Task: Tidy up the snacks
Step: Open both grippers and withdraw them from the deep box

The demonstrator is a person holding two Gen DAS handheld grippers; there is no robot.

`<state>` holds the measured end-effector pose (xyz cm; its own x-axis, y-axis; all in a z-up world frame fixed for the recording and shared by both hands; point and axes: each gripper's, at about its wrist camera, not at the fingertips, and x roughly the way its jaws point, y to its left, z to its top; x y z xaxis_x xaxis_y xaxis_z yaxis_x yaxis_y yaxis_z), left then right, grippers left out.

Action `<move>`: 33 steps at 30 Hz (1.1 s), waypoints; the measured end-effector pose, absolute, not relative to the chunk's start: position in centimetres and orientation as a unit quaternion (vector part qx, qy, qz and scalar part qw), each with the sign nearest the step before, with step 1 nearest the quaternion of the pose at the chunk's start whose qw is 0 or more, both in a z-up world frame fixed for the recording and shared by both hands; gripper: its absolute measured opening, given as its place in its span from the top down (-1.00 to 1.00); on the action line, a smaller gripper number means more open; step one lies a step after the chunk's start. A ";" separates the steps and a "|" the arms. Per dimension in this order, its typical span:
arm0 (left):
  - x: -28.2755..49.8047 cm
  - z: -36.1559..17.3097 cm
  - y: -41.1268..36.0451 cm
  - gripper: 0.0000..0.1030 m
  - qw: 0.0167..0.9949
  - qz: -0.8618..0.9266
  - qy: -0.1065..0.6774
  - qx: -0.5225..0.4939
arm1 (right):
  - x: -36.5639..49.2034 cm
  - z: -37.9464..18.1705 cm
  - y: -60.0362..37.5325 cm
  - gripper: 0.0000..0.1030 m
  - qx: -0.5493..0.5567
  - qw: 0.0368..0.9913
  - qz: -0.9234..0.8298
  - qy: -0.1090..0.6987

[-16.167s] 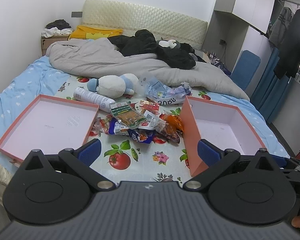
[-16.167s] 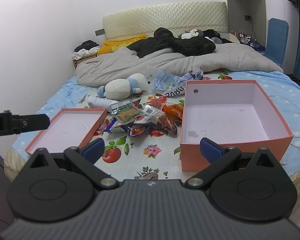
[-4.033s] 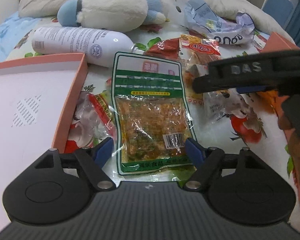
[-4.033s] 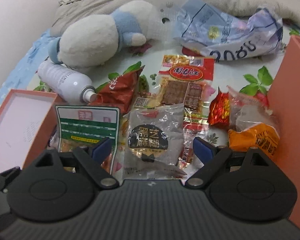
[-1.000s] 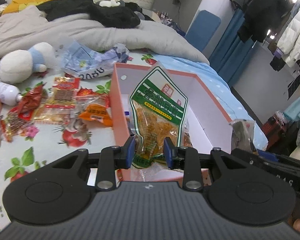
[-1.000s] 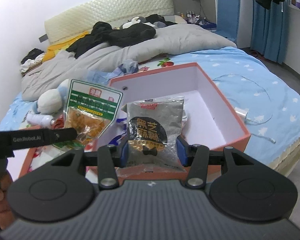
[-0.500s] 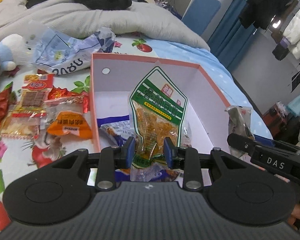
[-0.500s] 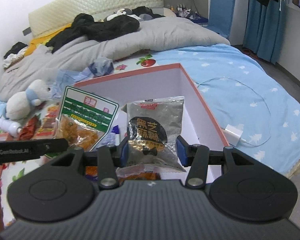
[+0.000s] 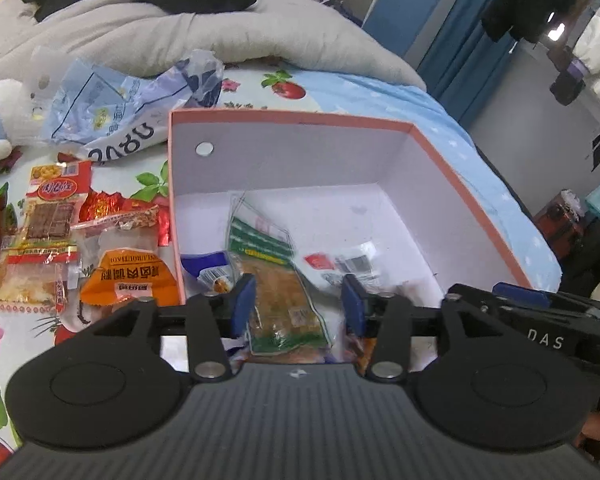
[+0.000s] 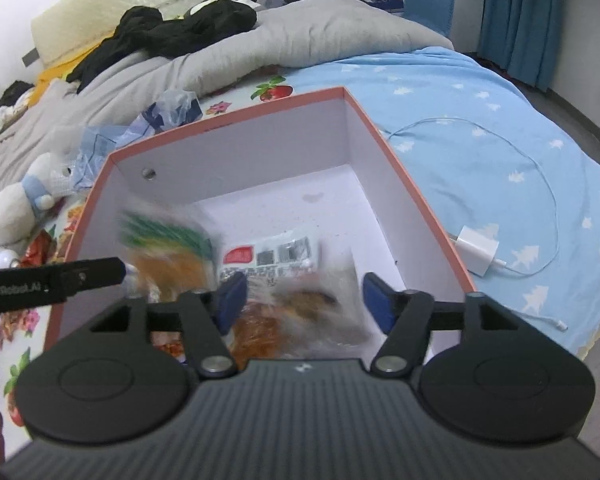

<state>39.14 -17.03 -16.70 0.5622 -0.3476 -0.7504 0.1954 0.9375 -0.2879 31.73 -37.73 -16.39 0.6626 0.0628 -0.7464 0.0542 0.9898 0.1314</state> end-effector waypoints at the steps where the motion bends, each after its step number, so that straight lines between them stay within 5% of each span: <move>1: 38.9 -16.4 -16.9 -0.19 0.881 -0.155 0.439 -0.089 | 31.5 -16.2 -37.6 -0.37 0.069 0.910 0.006 0.408; 33: 15.5 -6.3 -8.7 -0.20 0.927 -0.113 0.343 -0.097 | 14.6 -8.6 -30.3 -0.38 0.071 0.940 0.082 0.325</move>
